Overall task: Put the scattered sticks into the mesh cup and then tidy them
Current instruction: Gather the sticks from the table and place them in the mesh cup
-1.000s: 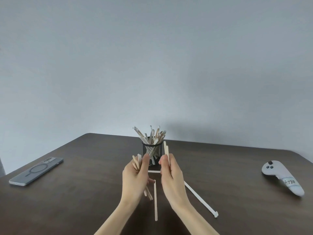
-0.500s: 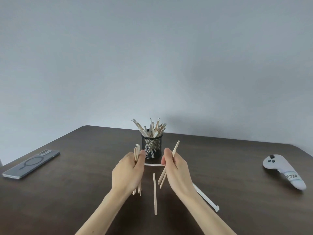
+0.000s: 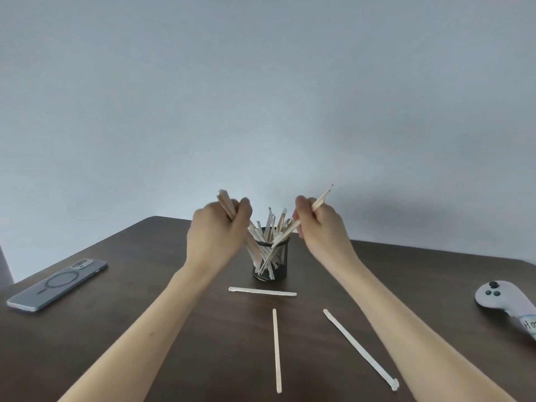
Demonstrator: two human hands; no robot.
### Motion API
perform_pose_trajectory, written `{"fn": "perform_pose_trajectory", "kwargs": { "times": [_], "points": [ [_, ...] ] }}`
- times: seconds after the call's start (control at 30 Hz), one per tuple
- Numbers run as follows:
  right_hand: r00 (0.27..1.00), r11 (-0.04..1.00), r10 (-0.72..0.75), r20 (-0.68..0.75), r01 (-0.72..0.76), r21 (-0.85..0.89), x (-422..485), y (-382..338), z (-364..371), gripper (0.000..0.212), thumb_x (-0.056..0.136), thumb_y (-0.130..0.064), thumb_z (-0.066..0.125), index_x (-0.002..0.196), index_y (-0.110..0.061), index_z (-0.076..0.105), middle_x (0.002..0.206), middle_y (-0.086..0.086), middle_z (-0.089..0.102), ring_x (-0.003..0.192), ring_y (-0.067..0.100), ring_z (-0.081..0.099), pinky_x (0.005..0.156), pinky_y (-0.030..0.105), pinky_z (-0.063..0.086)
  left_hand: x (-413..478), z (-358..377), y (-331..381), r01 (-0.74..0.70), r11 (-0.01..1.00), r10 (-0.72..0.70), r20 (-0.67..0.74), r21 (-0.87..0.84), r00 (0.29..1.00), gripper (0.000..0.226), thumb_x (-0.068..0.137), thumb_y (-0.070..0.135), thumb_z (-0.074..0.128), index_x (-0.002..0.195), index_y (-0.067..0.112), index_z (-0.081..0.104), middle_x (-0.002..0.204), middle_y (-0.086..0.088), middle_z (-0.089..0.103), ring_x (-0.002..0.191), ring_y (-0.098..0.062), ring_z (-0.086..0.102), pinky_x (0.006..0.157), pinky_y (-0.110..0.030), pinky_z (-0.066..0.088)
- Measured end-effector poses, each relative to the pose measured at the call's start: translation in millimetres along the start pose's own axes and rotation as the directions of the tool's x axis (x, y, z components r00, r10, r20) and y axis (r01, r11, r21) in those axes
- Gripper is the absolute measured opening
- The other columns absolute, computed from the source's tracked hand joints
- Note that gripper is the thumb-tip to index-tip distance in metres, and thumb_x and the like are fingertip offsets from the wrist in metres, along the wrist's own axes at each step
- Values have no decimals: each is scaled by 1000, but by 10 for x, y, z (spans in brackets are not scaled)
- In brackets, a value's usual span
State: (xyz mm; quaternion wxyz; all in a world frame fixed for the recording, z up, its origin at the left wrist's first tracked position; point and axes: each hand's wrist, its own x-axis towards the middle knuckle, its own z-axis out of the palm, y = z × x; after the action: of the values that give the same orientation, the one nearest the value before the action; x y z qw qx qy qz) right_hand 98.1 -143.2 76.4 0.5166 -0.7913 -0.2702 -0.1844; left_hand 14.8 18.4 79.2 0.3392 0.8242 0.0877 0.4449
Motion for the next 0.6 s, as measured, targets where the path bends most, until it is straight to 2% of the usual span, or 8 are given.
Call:
{"fn": "perform_pose_trajectory", "kwargs": {
  "times": [0.07, 0.13, 0.2, 0.27, 0.4, 0.47, 0.53, 0.6],
  "points": [
    [1000, 1000, 0, -32, 0, 22, 219, -63, -11, 43, 104, -38, 39, 68, -20, 54, 58, -1, 56, 60, 24, 56, 70, 43, 50, 239, 44, 43, -17, 1000, 17, -47, 16, 999, 53, 91, 41, 48, 62, -3, 53, 64, -20, 69, 61, -40, 57, 59, -47, 53],
    [999, 1000, -4, -43, 5, 20, 386, -110, 7, 42, 104, -40, 39, 70, -21, 56, 59, -3, 57, 61, 23, 57, 71, 43, 50, 434, 125, 52, -15, 999, 17, -53, 45, 998, 52, 91, 40, 49, 59, -1, 48, 59, -17, 66, 60, -39, 53, 53, -41, 46],
    [1000, 999, -6, -22, 5, -47, 496, -140, 61, 43, 104, -42, 37, 78, -17, 61, 61, -6, 58, 64, 22, 59, 69, 37, 47, 571, 219, 59, 6, 994, -1, -47, 107, 999, 53, 94, 37, 53, 53, 6, 40, 43, -4, 49, 51, -30, 40, 47, -32, 32],
    [1000, 990, 6, 26, -2, -142, 562, -126, 131, 47, 105, -44, 36, 88, -12, 66, 66, -4, 61, 73, 26, 65, 64, 32, 43, 654, 323, 42, 33, 980, -30, -20, 195, 999, 57, 95, 41, 55, 50, 12, 35, 39, 2, 38, 48, -26, 37, 48, -30, 27],
    [987, 962, 99, 129, -62, -266, 688, 2, 245, 52, 103, -53, 32, 100, -16, 69, 82, -6, 68, 83, 24, 65, 71, 34, 43, 772, 523, -83, 73, 943, -102, 73, 324, 992, 62, 94, 57, 52, 53, 13, 39, 52, -1, 51, 57, -30, 51, 55, -31, 35],
    [982, 951, 127, 136, -82, -299, 752, 67, 263, 52, 101, -56, 32, 101, -17, 67, 91, -4, 71, 89, 23, 65, 76, 35, 44, 801, 576, -128, 71, 938, -110, 98, 338, 989, 61, 94, 61, 50, 59, 12, 50, 60, 0, 62, 65, -29, 60, 60, -32, 41],
    [991, 942, 103, 90, -68, -328, 792, 109, 259, 47, 101, -54, 35, 99, -17, 64, 88, -3, 69, 87, 24, 65, 73, 34, 44, 827, 596, -154, 61, 940, -90, 70, 335, 994, 52, 95, 63, 48, 77, 17, 65, 73, 2, 71, 76, -27, 66, 67, -34, 45],
    [997, 924, 34, 66, -6, -382, 798, 146, 264, 44, 103, -47, 35, 96, -14, 63, 87, 0, 71, 83, 26, 65, 71, 35, 46, 837, 610, -162, 37, 938, -62, 59, 346, 996, 46, 97, 60, 48, 87, 20, 68, 77, 1, 71, 79, -28, 66, 70, -34, 44]
  ]
}}
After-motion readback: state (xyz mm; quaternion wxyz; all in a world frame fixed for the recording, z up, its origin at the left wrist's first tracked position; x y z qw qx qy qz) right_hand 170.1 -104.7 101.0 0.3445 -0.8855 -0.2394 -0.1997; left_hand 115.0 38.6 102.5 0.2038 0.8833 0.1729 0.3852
